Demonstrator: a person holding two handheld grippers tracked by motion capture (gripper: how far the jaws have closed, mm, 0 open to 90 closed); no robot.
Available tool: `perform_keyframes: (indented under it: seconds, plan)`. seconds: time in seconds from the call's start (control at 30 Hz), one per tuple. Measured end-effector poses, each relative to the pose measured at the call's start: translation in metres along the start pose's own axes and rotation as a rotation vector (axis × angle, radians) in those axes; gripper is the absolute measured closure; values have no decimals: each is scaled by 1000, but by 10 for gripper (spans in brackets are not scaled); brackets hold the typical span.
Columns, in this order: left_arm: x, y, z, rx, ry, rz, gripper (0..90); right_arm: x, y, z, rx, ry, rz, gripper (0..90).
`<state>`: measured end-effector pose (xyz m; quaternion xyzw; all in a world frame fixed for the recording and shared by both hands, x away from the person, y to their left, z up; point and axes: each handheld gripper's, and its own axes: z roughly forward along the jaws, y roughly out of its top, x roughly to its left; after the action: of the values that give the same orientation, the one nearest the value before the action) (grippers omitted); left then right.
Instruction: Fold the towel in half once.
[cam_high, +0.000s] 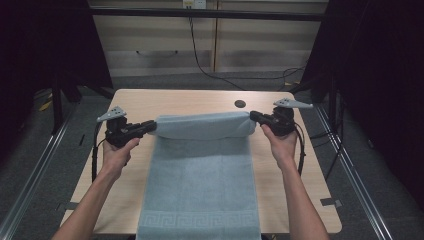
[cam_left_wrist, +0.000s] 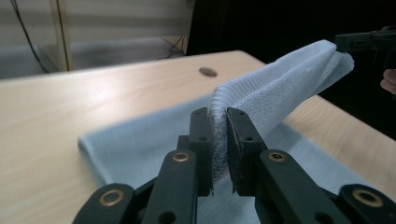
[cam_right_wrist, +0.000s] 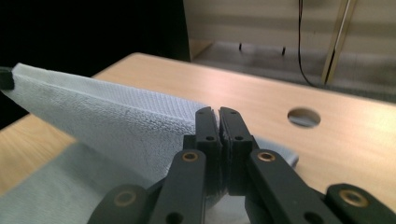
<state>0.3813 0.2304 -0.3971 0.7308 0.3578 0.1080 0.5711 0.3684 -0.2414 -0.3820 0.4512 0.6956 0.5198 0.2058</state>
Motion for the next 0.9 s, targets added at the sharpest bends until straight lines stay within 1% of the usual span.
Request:
perform_keyframes:
  seconds: [0.03,0.07,0.1,0.13,0.2,0.23,0.27,0.3,0.33,0.37,0.4,0.43,0.53,0.57,0.6,0.63,0.67,0.73,0.77,0.8,0.83,0.87,0.9]
  plan:
    - [-5,6,-4,-11,-4,9,814,1,4,-5,-15,0,-4,874]
    - [-9,11,-9,-22,-6,20,814,4,9,-13,-43,3,-9,874]
    - [-12,14,-13,-35,-20,34,814,6,13,-19,-58,13,-11,874]
    - [-16,17,-17,-42,-26,38,814,8,16,-25,-68,16,-21,874]
    - [-22,18,-28,-64,-30,57,813,14,19,-36,-85,30,-37,874]
    - [-24,17,-33,-71,-41,54,813,17,19,-41,-92,40,-46,874]
    - [-27,16,-37,-84,-46,53,813,21,19,-46,-97,47,-57,874]
    - [-29,15,-42,-89,-47,65,813,25,18,-50,-102,56,-64,874]
    - [-32,14,-47,-92,-49,63,813,29,16,-54,-101,62,-70,874]
    - [-35,13,-52,-106,-52,62,813,33,15,-59,-102,70,-74,874]
    - [-38,13,-57,-108,-52,72,813,36,13,-63,-107,81,-84,874]
    - [-41,13,-61,-117,-40,79,813,40,12,-68,-103,84,-95,874]
    - [-51,23,-72,-119,-23,98,814,51,17,-82,-98,95,-138,873]
    - [-55,26,-76,-134,-32,107,814,54,20,-86,-101,95,-146,874]
    - [-58,28,-80,-137,-44,106,814,57,21,-91,-111,104,-151,874]
    - [-61,28,-84,-139,-50,120,814,59,22,-96,-122,110,-150,874]
    - [-63,26,-87,-138,-54,126,813,61,22,-100,-124,116,-153,873]
    - [-64,17,-90,-126,-66,118,813,65,16,-105,-112,124,-165,874]
    - [-64,10,-90,-117,-77,103,813,66,12,-107,-100,130,-162,874]
    - [-63,3,-90,-109,-78,90,813,68,6,-107,-90,133,-161,874]
    - [-63,-3,-89,-101,-86,86,813,69,0,-109,-85,138,-159,874]
    - [-61,-9,-88,-83,-90,83,813,69,-6,-109,-81,145,-152,874]
    - [-61,-15,-87,-74,-87,64,813,70,-13,-110,-78,154,-143,873]
